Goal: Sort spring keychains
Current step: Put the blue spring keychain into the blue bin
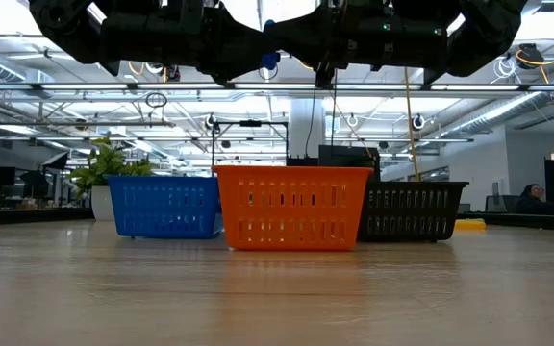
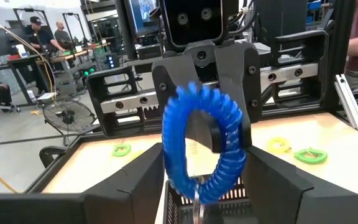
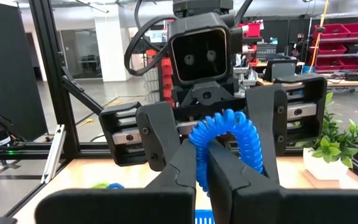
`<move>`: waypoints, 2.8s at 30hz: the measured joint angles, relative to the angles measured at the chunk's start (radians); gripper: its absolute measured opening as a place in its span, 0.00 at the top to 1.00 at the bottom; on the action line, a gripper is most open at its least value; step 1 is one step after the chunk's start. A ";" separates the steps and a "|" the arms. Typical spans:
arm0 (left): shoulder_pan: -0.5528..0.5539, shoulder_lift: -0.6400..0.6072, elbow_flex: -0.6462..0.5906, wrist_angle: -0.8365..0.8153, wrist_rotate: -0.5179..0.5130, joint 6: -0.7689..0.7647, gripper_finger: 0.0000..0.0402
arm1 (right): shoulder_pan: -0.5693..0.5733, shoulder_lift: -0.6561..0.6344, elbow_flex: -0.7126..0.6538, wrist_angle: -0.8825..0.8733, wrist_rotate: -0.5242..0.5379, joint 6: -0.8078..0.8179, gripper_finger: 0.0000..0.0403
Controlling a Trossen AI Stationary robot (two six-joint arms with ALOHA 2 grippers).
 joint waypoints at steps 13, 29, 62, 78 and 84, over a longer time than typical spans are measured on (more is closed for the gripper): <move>0.000 0.000 0.000 0.000 0.000 -0.002 0.47 | 0.000 0.000 0.000 0.000 0.000 0.000 0.99; 0.000 0.000 0.000 0.000 0.000 -0.004 0.47 | 0.000 0.000 0.000 0.000 0.000 0.000 0.99; 0.000 0.000 -0.001 -0.018 0.000 0.022 0.88 | 0.000 0.000 0.000 0.002 0.002 0.029 0.89; 0.000 -0.081 -0.001 -0.181 -0.043 0.046 0.92 | 0.000 -0.017 0.000 -0.048 0.002 0.030 0.45; -0.004 -0.176 0.000 -0.294 -0.047 0.069 0.92 | -0.001 -0.079 0.000 -0.148 0.007 0.030 0.41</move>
